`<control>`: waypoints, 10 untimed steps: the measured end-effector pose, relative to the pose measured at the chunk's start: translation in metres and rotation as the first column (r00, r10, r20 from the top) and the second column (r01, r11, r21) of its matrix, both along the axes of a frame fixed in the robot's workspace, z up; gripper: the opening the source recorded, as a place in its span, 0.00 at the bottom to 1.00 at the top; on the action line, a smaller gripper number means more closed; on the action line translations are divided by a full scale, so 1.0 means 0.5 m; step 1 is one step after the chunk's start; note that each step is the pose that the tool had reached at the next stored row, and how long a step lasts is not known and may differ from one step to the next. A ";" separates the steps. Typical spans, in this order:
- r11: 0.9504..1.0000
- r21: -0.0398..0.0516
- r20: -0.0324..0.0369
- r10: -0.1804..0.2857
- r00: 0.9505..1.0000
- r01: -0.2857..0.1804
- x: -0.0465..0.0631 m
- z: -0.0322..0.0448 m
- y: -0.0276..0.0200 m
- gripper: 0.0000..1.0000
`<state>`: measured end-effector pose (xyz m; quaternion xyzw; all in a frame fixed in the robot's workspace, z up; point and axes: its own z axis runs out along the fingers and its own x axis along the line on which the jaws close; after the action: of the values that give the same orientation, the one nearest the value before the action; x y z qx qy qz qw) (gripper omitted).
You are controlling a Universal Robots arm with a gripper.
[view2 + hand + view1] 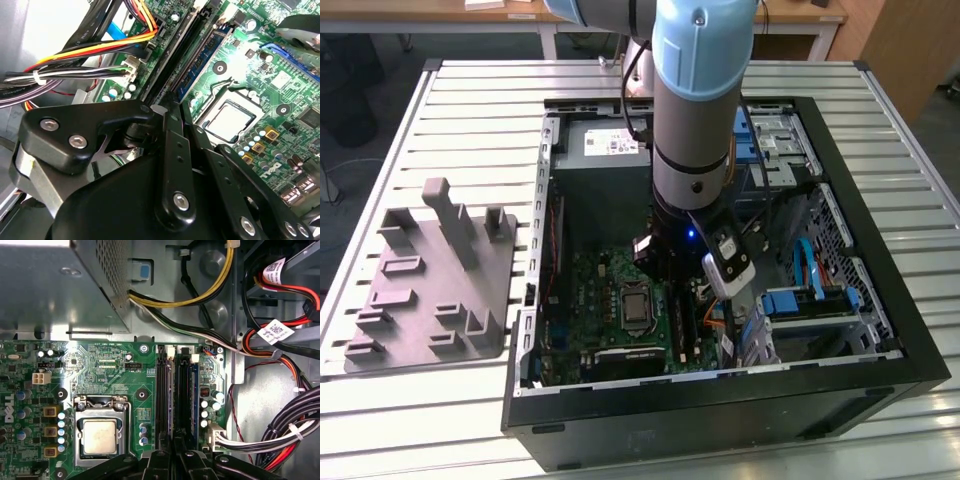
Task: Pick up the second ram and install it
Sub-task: 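Insert the second ram into the second slot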
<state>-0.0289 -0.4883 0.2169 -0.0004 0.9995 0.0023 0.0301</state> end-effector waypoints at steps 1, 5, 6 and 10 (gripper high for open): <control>1.000 0.000 0.000 0.000 1.000 0.000 0.000 0.000 0.0000 0.14; 1.000 0.000 0.000 -0.002 1.000 0.002 0.000 0.000 -0.0001 0.14; 1.000 -0.001 0.000 -0.004 1.000 0.004 0.000 0.000 -0.0002 0.14; 1.000 -0.001 0.000 -0.009 1.000 0.009 0.000 0.000 -0.0002 0.14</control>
<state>-0.0289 -0.4884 0.2170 0.0041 0.9995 0.0019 0.0300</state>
